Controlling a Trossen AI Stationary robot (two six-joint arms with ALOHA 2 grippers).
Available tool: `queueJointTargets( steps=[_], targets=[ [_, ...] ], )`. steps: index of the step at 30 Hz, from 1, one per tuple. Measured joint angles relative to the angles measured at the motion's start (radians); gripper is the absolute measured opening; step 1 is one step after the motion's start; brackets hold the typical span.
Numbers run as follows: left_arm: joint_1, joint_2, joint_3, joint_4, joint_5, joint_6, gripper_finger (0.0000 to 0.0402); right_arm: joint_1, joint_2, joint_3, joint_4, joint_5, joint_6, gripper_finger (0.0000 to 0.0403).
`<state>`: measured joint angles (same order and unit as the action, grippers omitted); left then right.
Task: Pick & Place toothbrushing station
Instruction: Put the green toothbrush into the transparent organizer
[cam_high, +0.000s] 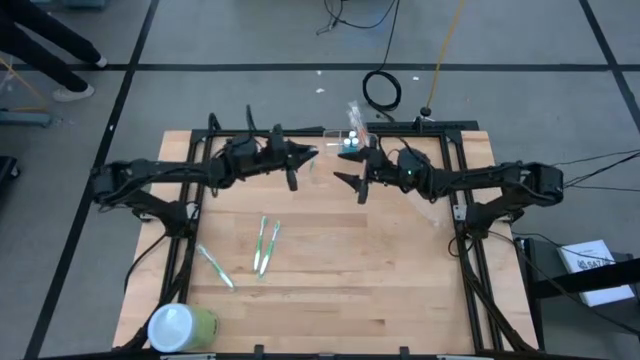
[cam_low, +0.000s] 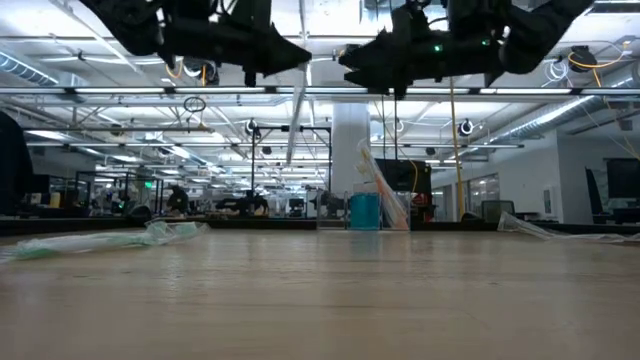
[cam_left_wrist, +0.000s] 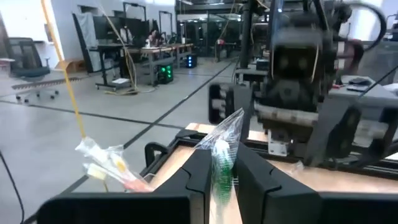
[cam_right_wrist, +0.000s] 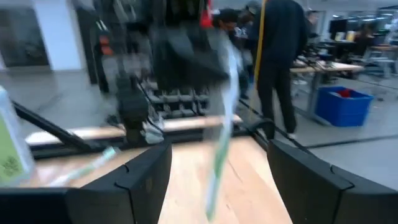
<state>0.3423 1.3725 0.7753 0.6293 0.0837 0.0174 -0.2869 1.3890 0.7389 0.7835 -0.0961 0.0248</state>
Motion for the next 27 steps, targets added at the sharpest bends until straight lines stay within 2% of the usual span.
queueJointTargets(
  steps=[3,7,10,17,20,27],
  targets=[
    [0.014,0.048,0.0,0.03,0.005,0.0,0.0049,-0.033,0.004,0.055,-0.036,-0.088,0.028,0.0256],
    [0.019,0.082,0.0,0.03,0.007,0.0,0.0053,-0.06,0.005,0.099,-0.065,-0.118,0.015,0.0256],
    [0.014,0.087,0.0,0.034,0.051,0.001,0.0046,-0.075,0.005,0.109,-0.065,-0.169,0.028,0.0252],
    [-0.015,0.088,0.0,0.132,0.078,-0.001,0.0056,-0.08,0.076,0.109,-0.071,-0.171,0.058,0.0229],
    [-0.023,0.088,0.0,0.15,0.107,-0.008,0.0056,-0.08,0.132,0.11,-0.011,-0.175,0.072,0.0223],
    [-0.024,0.088,0.0,0.148,0.129,-0.027,0.0043,-0.073,0.183,0.129,0.042,-0.249,0.106,0.021]
  ],
)
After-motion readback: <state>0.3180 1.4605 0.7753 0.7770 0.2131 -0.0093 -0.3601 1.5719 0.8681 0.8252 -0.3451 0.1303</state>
